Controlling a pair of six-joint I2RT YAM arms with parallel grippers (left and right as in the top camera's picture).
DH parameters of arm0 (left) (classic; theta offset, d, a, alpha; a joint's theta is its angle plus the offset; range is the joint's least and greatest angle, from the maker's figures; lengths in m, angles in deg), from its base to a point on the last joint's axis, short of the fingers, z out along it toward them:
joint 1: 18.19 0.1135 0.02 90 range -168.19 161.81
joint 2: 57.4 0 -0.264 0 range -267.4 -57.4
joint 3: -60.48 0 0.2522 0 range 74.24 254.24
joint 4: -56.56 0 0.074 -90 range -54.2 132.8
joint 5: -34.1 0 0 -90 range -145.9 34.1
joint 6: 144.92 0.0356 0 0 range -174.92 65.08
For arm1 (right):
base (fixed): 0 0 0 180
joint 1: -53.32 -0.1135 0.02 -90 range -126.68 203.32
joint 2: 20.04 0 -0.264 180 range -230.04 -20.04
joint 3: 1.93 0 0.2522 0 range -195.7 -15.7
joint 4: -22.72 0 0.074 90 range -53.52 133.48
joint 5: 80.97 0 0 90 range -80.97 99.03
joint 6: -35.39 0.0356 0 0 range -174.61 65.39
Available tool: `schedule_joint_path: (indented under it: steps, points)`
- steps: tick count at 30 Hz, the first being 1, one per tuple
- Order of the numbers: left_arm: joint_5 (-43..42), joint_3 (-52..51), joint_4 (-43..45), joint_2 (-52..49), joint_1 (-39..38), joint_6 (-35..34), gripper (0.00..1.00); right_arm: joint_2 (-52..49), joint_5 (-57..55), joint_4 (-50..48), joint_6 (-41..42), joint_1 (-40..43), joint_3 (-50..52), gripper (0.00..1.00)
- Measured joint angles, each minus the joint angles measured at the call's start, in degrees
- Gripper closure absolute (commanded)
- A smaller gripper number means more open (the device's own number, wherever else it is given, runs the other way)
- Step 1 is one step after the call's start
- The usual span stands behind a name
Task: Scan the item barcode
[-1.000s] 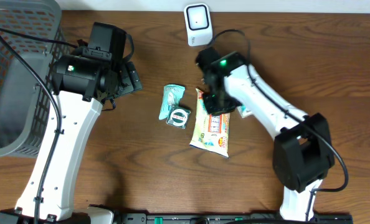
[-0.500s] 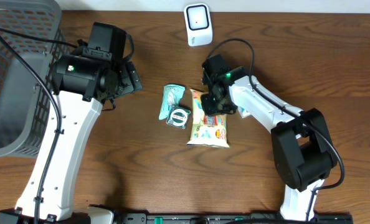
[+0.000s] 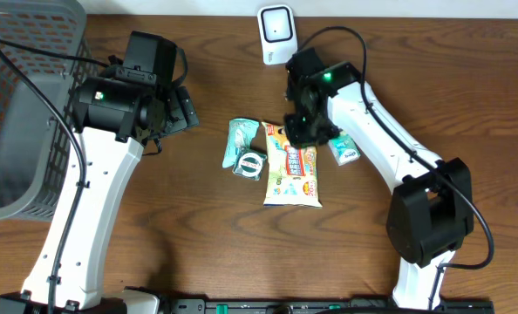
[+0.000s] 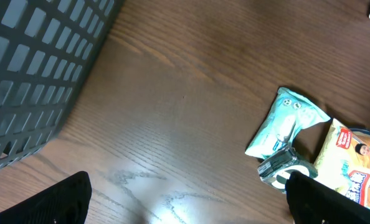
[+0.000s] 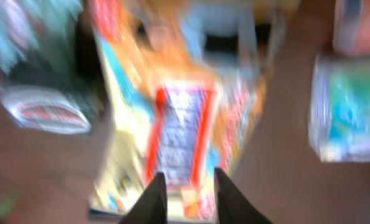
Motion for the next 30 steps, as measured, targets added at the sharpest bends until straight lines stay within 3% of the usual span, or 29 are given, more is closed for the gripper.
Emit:
schedule_joint_path:
  steps: [5, 14, 21, 30]
  points:
    - [0.00, 0.00, -0.02, 0.00, 0.00, 0.00, 0.02, 0.00, -0.04, 4.26, -0.63, -1.60, 2.91, 0.79]
    - [0.00, 0.00, -0.02, 0.00, 0.00, 0.00, 0.02, -0.02, 0.11, -6.75, 0.44, -9.86, 13.53, 0.78]
    - [0.00, 0.00, -0.04, 0.00, 0.00, 0.00, 0.02, -0.02, -0.17, -5.95, 1.27, -11.63, 13.03, 0.78]
    - [0.00, 0.00, -0.04, 0.00, 0.00, 0.00, 0.02, -0.09, -7.91, 4.07, 1.81, -4.61, 0.22, 0.55]
